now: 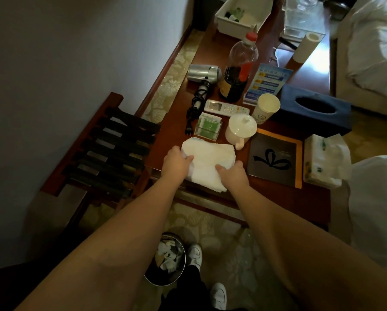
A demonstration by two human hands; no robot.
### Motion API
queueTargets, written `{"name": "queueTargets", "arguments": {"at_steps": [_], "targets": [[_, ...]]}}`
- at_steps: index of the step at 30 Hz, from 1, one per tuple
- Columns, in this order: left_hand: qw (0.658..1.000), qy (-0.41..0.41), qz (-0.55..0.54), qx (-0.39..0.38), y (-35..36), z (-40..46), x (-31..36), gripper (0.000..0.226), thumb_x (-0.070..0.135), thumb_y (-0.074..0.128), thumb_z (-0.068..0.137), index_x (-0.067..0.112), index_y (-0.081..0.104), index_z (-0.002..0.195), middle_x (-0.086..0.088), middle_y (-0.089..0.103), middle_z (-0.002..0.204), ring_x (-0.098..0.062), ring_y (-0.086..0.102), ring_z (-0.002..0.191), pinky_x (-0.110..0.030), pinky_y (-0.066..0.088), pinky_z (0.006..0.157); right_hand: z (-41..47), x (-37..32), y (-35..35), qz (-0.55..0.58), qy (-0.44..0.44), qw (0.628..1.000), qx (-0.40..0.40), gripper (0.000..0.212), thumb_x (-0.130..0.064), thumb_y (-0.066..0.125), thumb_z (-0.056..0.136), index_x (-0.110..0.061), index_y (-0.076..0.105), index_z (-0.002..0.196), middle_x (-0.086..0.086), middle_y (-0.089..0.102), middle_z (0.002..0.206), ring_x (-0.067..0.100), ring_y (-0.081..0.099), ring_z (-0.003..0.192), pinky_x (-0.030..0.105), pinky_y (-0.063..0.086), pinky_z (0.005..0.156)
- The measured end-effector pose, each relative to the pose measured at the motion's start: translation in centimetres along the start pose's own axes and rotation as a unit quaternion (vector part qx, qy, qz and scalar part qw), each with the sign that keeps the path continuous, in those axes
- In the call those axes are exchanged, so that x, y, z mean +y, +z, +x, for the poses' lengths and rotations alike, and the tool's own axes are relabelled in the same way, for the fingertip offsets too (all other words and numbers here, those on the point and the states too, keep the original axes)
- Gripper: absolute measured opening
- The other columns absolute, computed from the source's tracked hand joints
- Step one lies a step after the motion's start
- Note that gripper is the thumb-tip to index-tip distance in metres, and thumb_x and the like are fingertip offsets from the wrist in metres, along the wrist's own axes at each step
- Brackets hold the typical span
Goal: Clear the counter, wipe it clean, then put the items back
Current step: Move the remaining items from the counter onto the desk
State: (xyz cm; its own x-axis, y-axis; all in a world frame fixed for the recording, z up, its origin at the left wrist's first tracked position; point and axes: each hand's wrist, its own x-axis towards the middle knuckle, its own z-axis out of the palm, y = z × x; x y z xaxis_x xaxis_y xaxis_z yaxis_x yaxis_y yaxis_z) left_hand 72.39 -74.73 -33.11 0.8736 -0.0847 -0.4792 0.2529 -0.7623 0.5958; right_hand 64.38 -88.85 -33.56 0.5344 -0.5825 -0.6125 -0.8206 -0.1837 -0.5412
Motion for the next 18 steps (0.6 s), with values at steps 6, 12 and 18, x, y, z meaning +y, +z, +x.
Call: {"name": "queueTargets", "arguments": {"at_steps": [6,12,18], "targets": [[0.999,-0.030,-0.031,0.007,-1.5,-1.8,-1.1,0.060,0.037,0.059,0.094,0.014,0.036,0.144,-0.009,0.046,0.141,-0.030,0.049,0.125,-0.041,0.047,0.097,-1.1,-0.1,-1.5,-0.015,-0.022,1.000,0.015,0.064,-0.036,0.059,0.088,-0.008,0.033,0.139,0.012,0.043,0.136,0.031,0.049,0.119,0.041,0.048,0.090],[0.992,-0.017,-0.093,0.086,-3.3,-7.9,-3.8,0.042,0.034,0.056,0.095,0.019,0.048,0.134,-0.003,0.051,0.132,-0.021,0.057,0.107,-0.031,0.050,0.082,-4.5,1.2,-3.4,-0.038,-0.145,0.988,0.021,0.049,-0.029,0.052,0.091,-0.009,0.042,0.134,0.011,0.049,0.130,0.025,0.054,0.109,0.037,0.049,0.086],[0.977,-0.049,-0.175,0.113,-4.2,-16.6,-7.7,0.021,0.032,0.054,0.097,0.023,0.057,0.115,0.000,0.061,0.094,-0.011,0.055,0.065,-0.022,0.040,0.048,-10.0,2.6,-2.9,-0.106,-0.316,0.942,-0.044,0.029,-0.024,0.052,0.095,-0.015,0.053,0.123,0.001,0.055,0.117,0.013,0.056,0.096,0.025,0.046,0.073]]}}
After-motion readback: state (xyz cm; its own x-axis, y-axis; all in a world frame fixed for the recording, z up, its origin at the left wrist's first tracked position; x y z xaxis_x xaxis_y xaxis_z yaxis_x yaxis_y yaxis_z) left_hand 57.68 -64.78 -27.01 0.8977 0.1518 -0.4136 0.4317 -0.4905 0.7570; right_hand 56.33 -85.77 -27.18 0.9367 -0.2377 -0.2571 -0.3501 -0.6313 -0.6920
